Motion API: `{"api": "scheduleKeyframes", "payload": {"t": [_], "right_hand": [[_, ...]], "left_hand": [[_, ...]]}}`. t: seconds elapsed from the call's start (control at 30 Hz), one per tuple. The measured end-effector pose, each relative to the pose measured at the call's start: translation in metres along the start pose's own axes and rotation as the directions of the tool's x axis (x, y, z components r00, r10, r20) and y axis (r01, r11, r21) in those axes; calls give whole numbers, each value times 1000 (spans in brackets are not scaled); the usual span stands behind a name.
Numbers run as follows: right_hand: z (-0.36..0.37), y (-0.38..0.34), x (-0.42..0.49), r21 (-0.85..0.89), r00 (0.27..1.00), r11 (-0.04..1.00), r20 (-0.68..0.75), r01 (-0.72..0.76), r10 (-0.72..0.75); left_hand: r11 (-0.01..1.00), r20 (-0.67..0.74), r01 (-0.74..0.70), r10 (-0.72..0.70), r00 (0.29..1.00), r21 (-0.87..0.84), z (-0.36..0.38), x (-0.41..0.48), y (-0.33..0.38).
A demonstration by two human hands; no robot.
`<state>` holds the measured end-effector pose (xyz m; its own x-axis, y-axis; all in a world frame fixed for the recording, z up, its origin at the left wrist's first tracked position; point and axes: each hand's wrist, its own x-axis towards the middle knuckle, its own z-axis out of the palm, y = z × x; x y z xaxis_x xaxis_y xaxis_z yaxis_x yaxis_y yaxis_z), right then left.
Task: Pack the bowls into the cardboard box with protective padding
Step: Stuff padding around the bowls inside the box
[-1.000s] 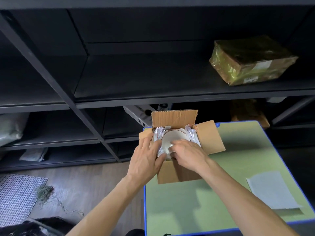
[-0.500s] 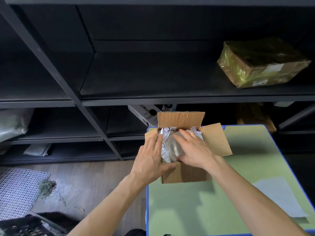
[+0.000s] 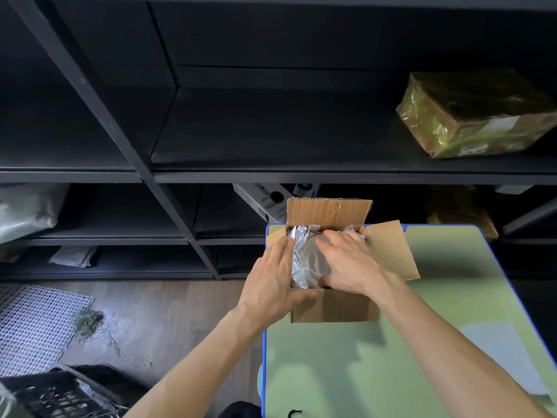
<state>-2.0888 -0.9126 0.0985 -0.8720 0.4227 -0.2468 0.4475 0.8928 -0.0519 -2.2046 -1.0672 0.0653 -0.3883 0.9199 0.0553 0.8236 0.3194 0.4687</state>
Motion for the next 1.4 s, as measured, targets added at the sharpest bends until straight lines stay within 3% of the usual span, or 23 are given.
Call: {"api": "scheduleKeyframes", "payload": {"t": [0.8,1.2,1.4], "right_hand": [[0,-2,2,10,998,1000,51,26,-27],[12,15,-21,71,996,995,-64,70,-65],[3,46,-48,81,981,997,-195,7,9]], "left_hand": [[1000,-5,2,-2,1000,14,1,1,-1],[997,11,30,-31,999,70,-5,-3,6],[993,-54,-2,9,999,117,-14,0,22]]}}
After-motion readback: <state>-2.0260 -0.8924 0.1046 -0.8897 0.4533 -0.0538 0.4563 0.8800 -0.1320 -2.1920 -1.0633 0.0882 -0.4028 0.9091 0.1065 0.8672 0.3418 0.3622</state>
